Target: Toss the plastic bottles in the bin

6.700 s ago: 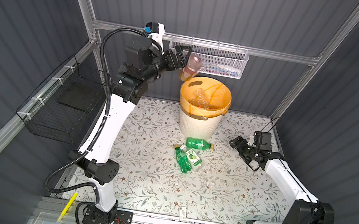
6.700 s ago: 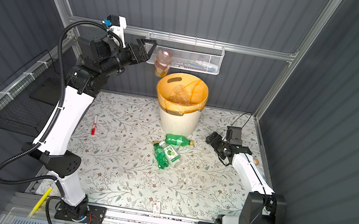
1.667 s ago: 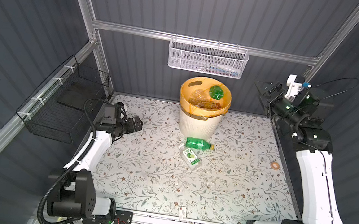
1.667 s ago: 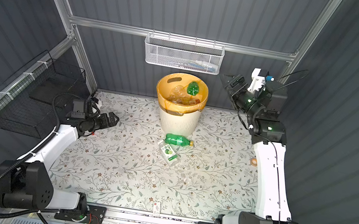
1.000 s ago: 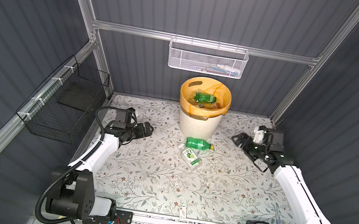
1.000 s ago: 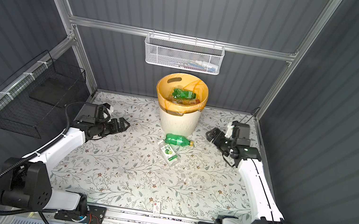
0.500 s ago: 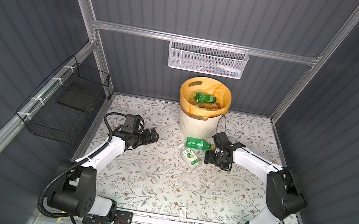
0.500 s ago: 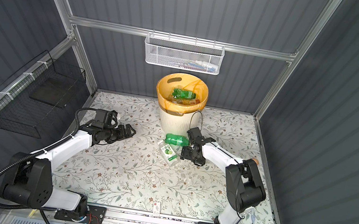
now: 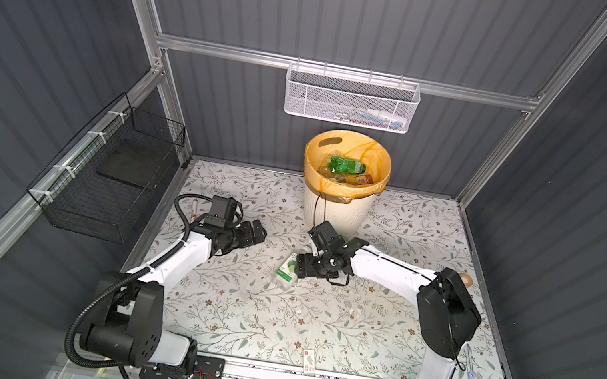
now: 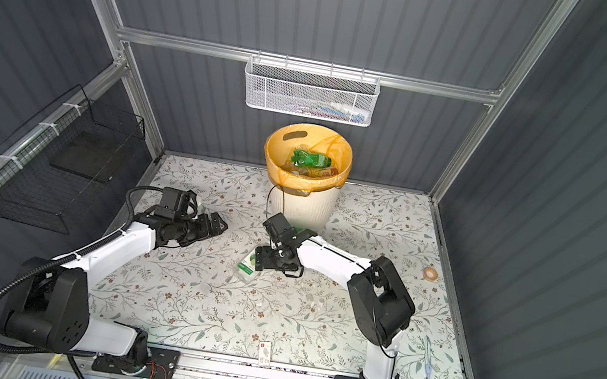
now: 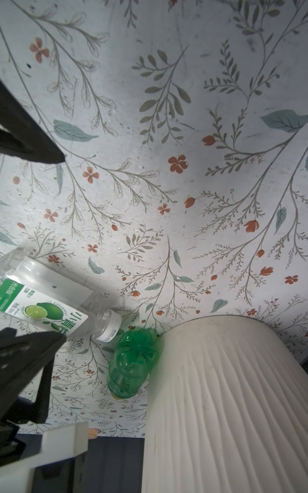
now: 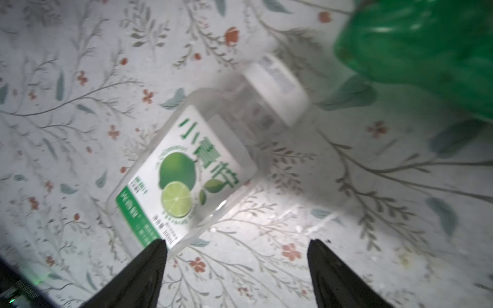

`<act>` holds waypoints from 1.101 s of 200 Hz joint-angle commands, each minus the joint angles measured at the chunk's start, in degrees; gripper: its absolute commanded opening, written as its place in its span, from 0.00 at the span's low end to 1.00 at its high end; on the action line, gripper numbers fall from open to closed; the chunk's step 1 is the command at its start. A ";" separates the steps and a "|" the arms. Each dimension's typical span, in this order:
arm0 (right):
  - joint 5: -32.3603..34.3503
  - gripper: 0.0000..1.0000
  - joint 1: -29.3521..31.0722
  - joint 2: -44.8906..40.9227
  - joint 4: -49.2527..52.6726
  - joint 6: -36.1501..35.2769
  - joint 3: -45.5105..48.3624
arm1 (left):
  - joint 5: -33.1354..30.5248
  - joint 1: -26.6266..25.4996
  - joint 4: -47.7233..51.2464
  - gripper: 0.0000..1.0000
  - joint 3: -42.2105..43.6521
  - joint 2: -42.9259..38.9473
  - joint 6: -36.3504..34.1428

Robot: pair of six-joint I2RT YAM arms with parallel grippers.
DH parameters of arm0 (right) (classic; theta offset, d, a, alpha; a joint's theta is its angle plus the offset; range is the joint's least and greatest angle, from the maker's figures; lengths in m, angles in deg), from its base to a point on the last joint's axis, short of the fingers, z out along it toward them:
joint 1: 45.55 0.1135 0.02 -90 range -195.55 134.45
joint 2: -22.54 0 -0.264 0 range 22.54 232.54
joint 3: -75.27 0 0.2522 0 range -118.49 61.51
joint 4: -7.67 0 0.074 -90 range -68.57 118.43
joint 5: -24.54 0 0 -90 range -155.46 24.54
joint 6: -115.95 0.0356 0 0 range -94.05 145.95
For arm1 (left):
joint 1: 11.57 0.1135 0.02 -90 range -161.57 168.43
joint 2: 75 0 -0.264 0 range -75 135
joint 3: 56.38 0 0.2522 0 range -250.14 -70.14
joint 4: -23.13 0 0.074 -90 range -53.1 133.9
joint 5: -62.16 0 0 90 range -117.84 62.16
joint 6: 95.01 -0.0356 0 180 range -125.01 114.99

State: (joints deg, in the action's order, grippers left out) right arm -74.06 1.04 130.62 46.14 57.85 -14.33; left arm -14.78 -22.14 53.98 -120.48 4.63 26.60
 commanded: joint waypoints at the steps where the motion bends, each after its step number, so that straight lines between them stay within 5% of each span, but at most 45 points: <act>1: -7.63 0.85 -1.42 -2.16 -6.63 4.24 1.94 | 0.05 -0.42 0.98 0.98 -0.92 -0.01 -0.81; 123: -1.48 0.86 -22.69 -33.34 -9.11 7.09 25.91 | -5.28 -13.04 0.28 1.00 -9.59 12.73 -9.20; 220: -3.35 0.86 -30.84 -37.67 -11.53 7.17 32.75 | -13.12 -21.86 5.24 1.00 -11.88 16.54 -22.80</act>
State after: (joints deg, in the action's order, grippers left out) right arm -77.01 -29.12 93.61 35.98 64.60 17.15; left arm -23.79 -42.97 56.32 -131.92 19.52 8.03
